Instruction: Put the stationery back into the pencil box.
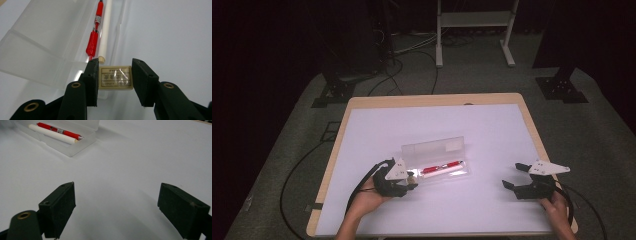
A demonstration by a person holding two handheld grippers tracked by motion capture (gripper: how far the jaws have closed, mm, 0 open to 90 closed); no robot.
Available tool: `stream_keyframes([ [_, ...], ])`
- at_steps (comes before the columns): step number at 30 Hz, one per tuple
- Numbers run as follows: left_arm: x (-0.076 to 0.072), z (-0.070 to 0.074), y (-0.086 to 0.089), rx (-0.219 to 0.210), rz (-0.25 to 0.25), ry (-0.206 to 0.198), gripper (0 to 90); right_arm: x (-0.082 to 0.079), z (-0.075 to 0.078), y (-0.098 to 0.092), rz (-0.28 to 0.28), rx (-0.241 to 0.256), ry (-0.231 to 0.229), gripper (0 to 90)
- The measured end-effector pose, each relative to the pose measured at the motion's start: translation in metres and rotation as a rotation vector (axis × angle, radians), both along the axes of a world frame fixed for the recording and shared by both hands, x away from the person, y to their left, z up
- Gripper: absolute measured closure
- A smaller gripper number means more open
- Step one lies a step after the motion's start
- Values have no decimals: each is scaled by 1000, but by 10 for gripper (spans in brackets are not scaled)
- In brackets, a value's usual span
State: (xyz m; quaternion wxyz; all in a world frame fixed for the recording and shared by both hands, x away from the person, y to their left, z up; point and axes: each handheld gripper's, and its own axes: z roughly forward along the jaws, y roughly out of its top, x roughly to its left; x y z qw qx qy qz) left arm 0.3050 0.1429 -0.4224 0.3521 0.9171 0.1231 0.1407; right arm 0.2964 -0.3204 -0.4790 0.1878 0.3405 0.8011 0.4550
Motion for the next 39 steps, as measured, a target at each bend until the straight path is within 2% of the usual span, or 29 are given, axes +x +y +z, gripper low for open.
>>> stream_keyframes([
  [15,15,0,-6,5,6,5,589,0,0,0,2,-1,0,138],
  [25,25,-4,-5,2,29,20,589,0,0,0,4,-1,0,138],
  [33,30,-7,-4,17,25,23,589,0,0,0,2,3,0,138],
  [39,35,-11,-4,7,32,37,589,0,0,-1,1,4,-1,138],
])
